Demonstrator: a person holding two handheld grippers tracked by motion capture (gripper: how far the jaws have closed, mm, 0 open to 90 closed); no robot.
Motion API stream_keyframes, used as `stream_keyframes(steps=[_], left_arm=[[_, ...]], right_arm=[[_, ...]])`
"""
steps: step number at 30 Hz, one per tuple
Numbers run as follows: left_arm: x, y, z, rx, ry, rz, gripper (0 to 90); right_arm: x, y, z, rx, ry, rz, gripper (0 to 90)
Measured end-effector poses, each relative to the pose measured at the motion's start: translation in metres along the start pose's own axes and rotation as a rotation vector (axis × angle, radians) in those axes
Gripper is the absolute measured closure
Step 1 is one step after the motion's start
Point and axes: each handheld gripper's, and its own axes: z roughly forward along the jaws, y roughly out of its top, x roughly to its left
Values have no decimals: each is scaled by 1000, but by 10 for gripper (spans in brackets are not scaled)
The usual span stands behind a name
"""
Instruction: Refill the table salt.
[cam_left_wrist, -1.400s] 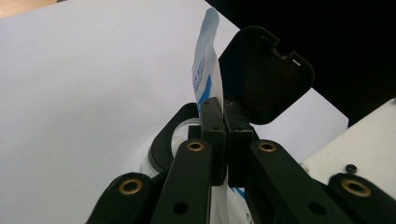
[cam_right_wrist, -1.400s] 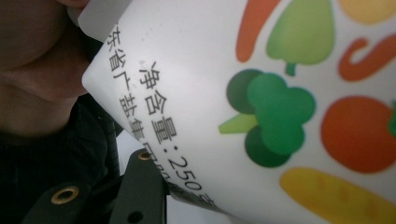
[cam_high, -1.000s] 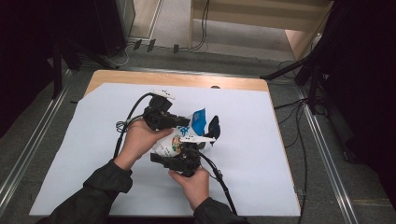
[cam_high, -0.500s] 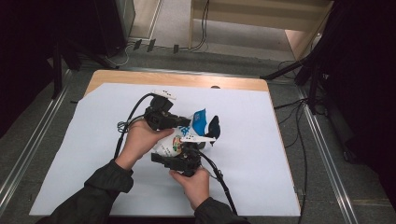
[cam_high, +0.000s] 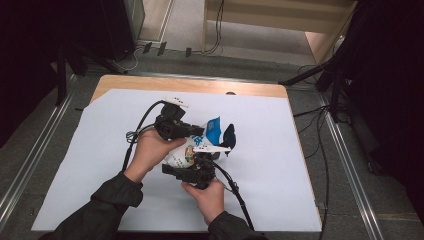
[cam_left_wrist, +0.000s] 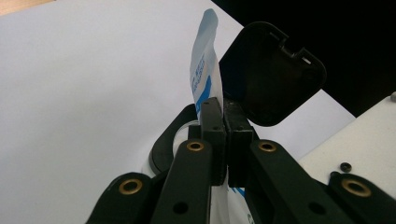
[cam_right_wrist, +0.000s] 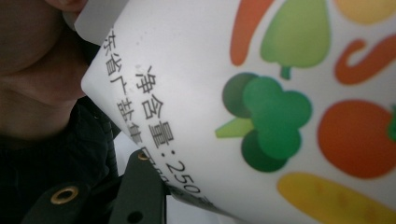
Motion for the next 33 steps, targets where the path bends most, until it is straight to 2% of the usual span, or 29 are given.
stream_keyframes(steps=[10,18,33], left_arm=[[1,0,0,-4,-3,-8,900],[-1,1,-3,-5,11,4,900],[0,2,-8,-10,7,1,900]], right_arm=[[0,0,0,0,-2,-2,637],[0,0,1,-14,13,7,639],[3,0,1,-23,29,10,640]])
